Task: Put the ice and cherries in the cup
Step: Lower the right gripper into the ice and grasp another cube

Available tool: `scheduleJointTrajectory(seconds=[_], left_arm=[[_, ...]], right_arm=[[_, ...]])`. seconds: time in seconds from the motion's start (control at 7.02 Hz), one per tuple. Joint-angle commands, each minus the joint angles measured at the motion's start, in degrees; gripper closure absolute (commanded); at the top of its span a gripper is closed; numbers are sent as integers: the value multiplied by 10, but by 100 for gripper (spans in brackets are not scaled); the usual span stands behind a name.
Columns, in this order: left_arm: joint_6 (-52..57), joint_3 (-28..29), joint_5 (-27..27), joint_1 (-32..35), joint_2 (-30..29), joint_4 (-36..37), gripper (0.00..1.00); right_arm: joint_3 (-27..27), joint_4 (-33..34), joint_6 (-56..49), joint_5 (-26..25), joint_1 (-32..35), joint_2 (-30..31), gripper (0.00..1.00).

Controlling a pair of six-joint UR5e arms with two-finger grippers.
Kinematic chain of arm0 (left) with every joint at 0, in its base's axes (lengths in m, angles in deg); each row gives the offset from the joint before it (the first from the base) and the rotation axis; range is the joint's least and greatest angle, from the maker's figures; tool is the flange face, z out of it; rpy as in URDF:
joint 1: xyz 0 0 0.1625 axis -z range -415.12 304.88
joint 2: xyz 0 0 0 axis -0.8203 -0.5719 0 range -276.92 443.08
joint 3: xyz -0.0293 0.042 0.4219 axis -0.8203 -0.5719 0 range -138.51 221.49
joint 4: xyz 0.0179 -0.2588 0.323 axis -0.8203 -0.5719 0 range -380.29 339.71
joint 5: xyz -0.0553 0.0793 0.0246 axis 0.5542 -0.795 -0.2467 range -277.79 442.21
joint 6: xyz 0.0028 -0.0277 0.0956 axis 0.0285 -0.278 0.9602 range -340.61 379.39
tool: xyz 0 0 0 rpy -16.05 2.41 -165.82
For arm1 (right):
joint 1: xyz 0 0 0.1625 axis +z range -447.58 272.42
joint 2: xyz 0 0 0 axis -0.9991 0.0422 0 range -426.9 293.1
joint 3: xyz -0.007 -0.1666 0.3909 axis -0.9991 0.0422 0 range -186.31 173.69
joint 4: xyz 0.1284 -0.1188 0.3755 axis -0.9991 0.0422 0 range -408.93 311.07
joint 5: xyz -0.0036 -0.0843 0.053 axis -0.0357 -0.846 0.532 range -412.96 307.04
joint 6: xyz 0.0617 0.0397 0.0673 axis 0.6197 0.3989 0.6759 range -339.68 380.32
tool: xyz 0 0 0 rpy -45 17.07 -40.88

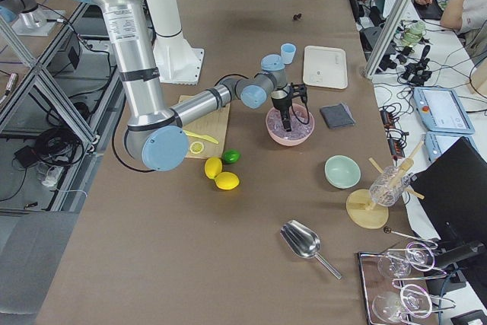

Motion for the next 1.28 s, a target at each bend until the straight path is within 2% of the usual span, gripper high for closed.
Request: scheduleJointTrajectory(seconds=[0.0,0.14,0.28,0.71,1.0,1.14], left_arm=[[0,0,0,0,-1,0,2],[-1,0,0,0,-1,0,2],[0,1,0,0,-1,0,2],[-1,-2,0,0,5,-1,2],[-1,-3,0,0,5,-1,2],[-2,-4,1,0,4,-1,2]], right_arm=[[-2,0,0,1,-1,10,50],[-6,0,0,1,-2,14,83],[-8,1,0,1,-2,9,100],[-14,2,-6,1,12,5,100],[-64,6,-8,13,43,4,100],[-74,6,-8,8,45,-17,100]])
